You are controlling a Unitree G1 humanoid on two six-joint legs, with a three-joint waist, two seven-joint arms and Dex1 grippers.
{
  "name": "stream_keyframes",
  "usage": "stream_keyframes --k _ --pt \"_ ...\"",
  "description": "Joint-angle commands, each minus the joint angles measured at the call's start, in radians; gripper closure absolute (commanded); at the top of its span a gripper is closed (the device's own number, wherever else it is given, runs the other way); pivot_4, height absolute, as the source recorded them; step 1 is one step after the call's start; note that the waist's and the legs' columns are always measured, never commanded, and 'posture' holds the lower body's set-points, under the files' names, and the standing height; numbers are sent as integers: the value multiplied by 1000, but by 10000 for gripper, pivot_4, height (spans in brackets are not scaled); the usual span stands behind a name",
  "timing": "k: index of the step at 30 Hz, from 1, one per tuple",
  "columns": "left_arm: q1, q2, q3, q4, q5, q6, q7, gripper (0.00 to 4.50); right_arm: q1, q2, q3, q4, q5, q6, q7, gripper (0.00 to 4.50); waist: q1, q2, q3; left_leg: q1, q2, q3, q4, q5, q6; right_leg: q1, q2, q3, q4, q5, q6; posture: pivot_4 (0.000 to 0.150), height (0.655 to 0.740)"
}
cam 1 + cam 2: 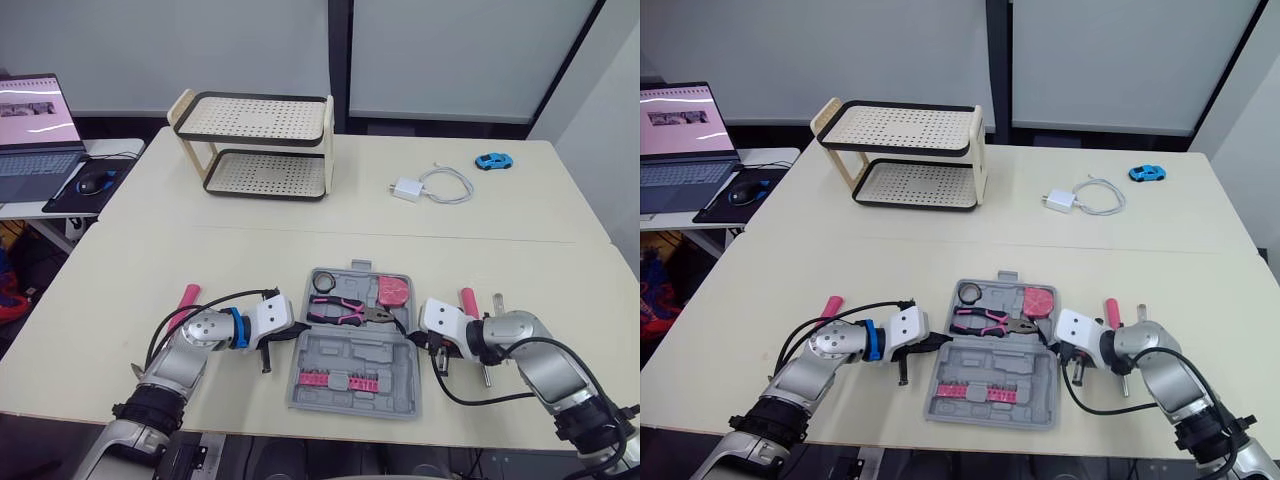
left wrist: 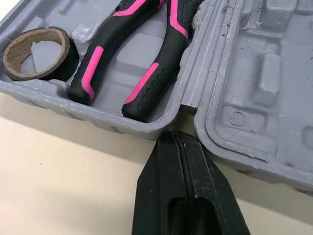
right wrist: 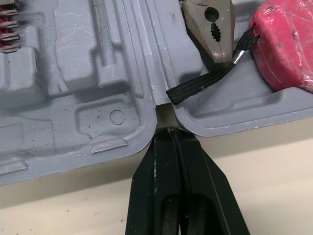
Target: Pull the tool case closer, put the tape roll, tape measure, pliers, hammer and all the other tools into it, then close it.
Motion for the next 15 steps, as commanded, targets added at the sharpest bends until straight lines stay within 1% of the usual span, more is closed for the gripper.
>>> stream_keyframes --k 1,7,10,13,15 --pt "25 22 -8 -8 4 27 -20 45000 -14 -11 -18 -44 30 7 16 44615 -1 0 0 0 0 0 0 0 0 0 0 0 0 0 0 1500 7350" --pt "33 64 29 -36 -28 52 -34 45000 23 -86 -81 -94 62 -4 29 44615 -1 0 0 -1 0 0 -1 0 0 -1 0 0 -1 0 0 1500 7350" --pt "42 108 64 -69 -69 75 -62 45000 61 -130 -132 -153 91 -1 33 44615 -2 -1 1 -2 0 -1 -1 0 0 -2 0 0 -1 0 0 1500 7350" --pt "64 163 111 -101 -115 92 -92 45000 108 -166 -200 -216 123 -15 26 44615 -4 -1 2 -3 0 -1 -1 0 0 -3 0 0 0 0 0 1500 7350" --pt "90 216 191 -149 -187 157 -112 45000 168 -198 -293 -274 162 -13 25 44615 -3 0 3 -4 0 -1 -1 0 0 -4 0 0 0 0 0 1500 7350"
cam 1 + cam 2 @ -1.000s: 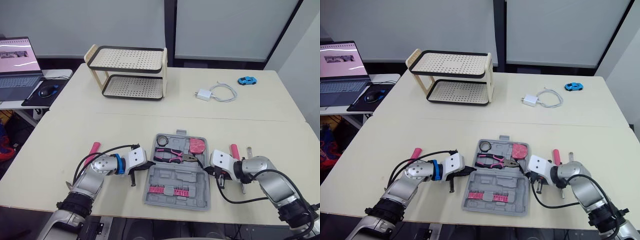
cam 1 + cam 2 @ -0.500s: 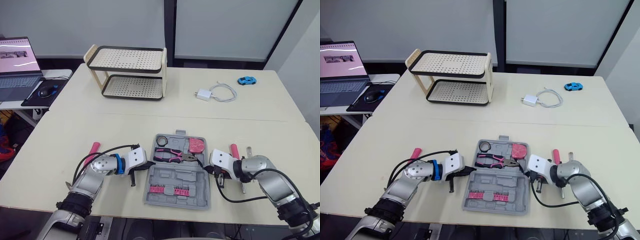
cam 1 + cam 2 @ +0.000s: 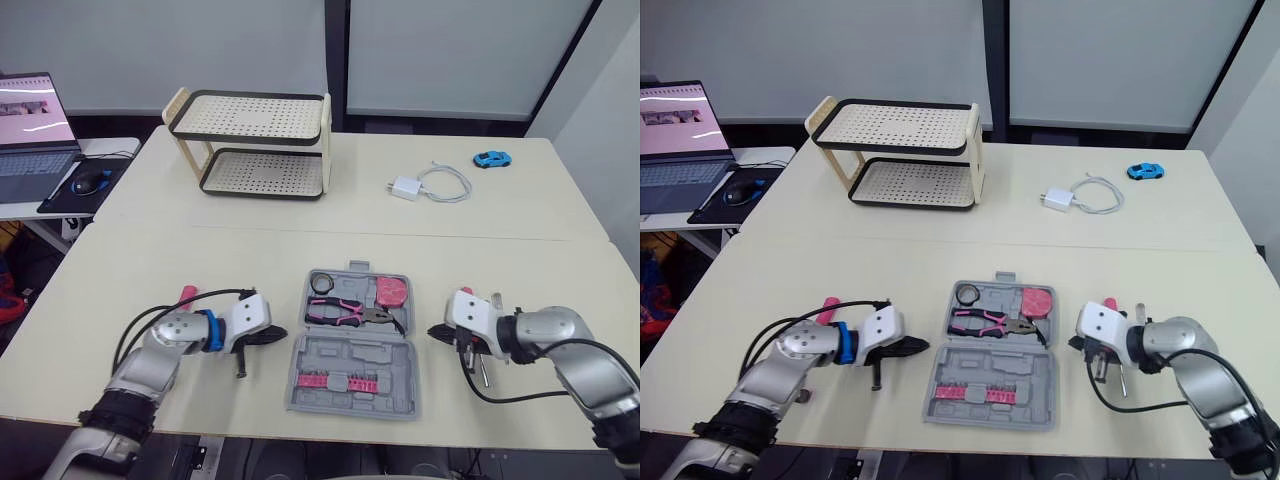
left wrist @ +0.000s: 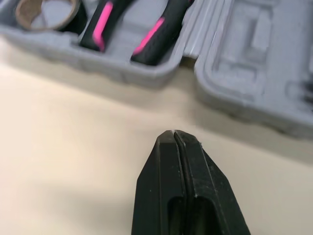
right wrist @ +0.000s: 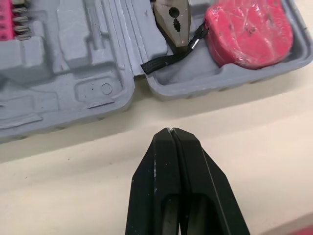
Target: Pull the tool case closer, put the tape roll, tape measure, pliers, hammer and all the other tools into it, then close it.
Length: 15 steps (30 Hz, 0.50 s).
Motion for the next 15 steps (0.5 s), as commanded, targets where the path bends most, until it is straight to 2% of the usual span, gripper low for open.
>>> stream_keyframes --k 1,3,4,6,8,9,11,15 --pt "46 102 164 -106 -139 97 -52 45000 100 -62 -203 -128 77 -14 7 44615 3 0 1 -2 0 0 0 0 0 -2 0 0 0 0 0 1500 7350" --pt "94 167 277 -133 -207 165 -60 45000 192 -92 -346 -167 110 -3 15 44615 6 -1 2 -6 0 -1 1 0 0 -4 0 -2 -1 0 0 1500 7350" --pt "116 187 317 -139 -227 182 -58 41485 226 -99 -397 -178 124 4 16 45000 7 -1 2 -7 0 -1 1 0 0 -5 0 -2 -1 0 0 1500 7350" --pt "179 231 419 -120 -260 216 -53 37358 305 -108 -524 -197 154 33 28 45000 7 -1 2 -7 0 -1 1 0 0 -5 -1 -2 -1 0 0 1500 7350" --pt "239 258 498 -102 -280 239 -53 30703 369 -113 -616 -203 170 49 42 45000 7 -1 2 -6 0 0 0 0 0 -4 -1 -2 -1 0 0 1500 7350" --pt "298 275 558 -77 -286 255 -64 26904 413 -111 -678 -204 177 63 55 41788 6 -1 3 -5 0 0 0 0 0 -3 -1 -2 -1 0 0 1500 7350" --pt "397 291 641 -51 -295 277 -79 21722 479 -109 -762 -200 188 78 77 39536 1 -2 3 -4 0 1 0 0 0 -3 -1 -1 -1 0 0 1500 7350" --pt "554 297 750 -22 -301 308 -103 9707 585 -105 -874 -193 208 84 119 30659 -2 -5 5 -2 1 1 -2 0 0 -2 -1 -1 -2 -2 -1 1500 7350"
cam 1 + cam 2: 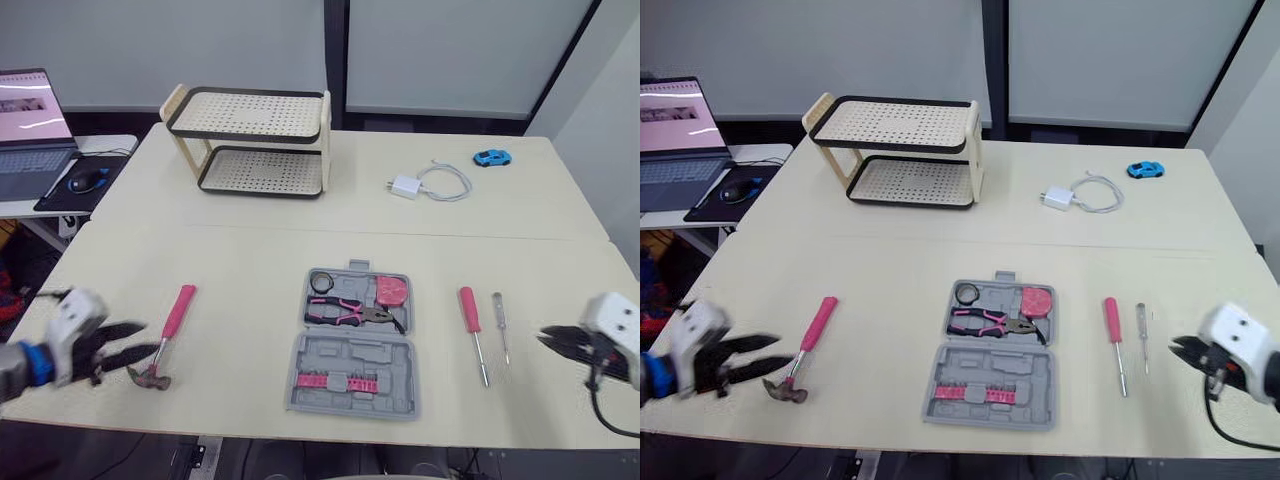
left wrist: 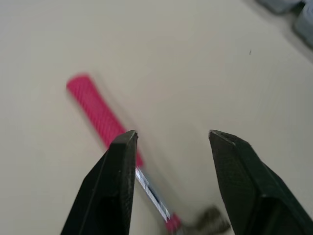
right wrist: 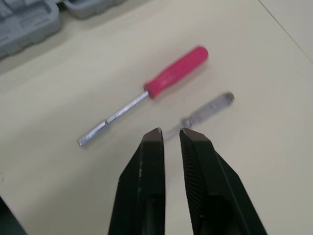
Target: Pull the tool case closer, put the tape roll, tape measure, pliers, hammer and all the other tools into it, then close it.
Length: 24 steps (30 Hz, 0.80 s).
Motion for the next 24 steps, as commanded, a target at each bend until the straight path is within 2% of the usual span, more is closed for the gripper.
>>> stream_keyframes --k 1,3,9,13,24 --pt "86 21 107 15 -20 11 -31 6510 54 -1 -113 -14 35 2 43 28352 1 -1 0 0 0 0 0 0 0 0 0 0 0 -1 1 1500 7350" --pt "126 19 136 45 -14 12 -33 509 85 1 -156 -20 56 20 63 23936 1 -1 0 1 0 0 0 0 0 1 0 0 0 -3 4 1500 7350" --pt "150 -10 152 74 -16 10 -12 0 135 27 -214 -70 114 80 67 12382 6 -2 0 1 0 0 0 0 0 1 0 0 0 -3 4 1500 7350" --pt "131 -43 135 34 -30 18 7 0 142 59 -188 -107 129 97 35 620 9 -2 0 1 0 1 -1 0 -1 0 0 0 0 -3 4 1500 7350" --pt "111 -64 138 -8 -41 23 42 0 86 52 -140 -74 152 101 3 246 8 -3 -1 1 1 1 -1 0 -1 0 0 1 0 -3 3 1500 7350"
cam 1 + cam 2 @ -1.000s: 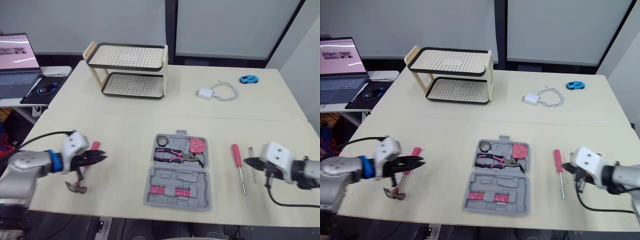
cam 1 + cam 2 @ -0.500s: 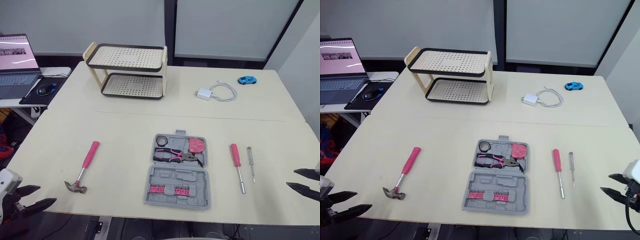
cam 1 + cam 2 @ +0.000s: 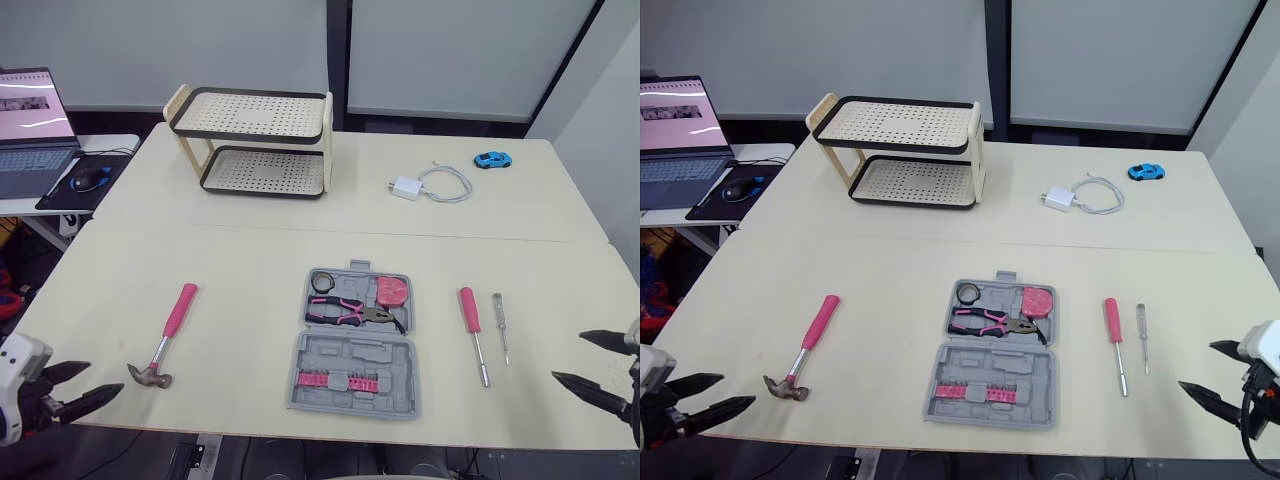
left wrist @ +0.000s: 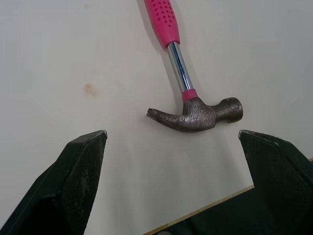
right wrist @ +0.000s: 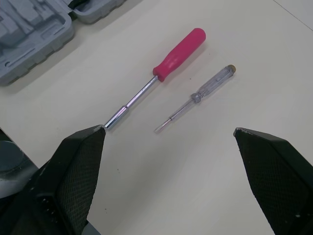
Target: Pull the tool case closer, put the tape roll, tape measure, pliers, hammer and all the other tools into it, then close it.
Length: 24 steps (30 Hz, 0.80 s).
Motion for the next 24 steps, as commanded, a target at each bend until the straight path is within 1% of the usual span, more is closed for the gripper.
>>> stream_keyframes --k 1,4,12,17,21,24 --pt "4 -9 25 -30 -17 5 14 0 -17 -12 -9 14 16 -4 -13 246 1 0 0 0 0 0 0 0 0 0 0 0 0 0 0 1500 7350" --pt "8 -15 28 -40 -19 4 21 0 -20 -12 -4 26 16 -12 -16 246 1 0 0 0 0 0 0 0 0 0 0 0 0 2 -3 1500 7350" --pt "11 -25 31 -52 -22 -5 36 0 -9 0 -1 36 19 -27 -29 246 0 0 0 0 0 0 0 0 0 0 0 0 0 2 -3 1500 7350" --pt "18 -6 30 -52 -9 -43 16 0 3 3 0 40 14 -41 -32 246 1 0 0 0 0 0 0 0 0 0 0 0 0 2 -3 1500 7350" --pt "20 2 6 -125 -9 -82 -21 0 17 3 -1 44 7 -64 -35 246 1 0 0 0 0 0 0 0 0 0 0 0 0 2 -3 1500 7350" --pt "6 0 -55 -245 -19 -89 -55 0 33 3 -6 31 3 -80 -33 246 1 0 0 0 0 0 0 0 0 0 0 0 0 2 -3 1500 7350"
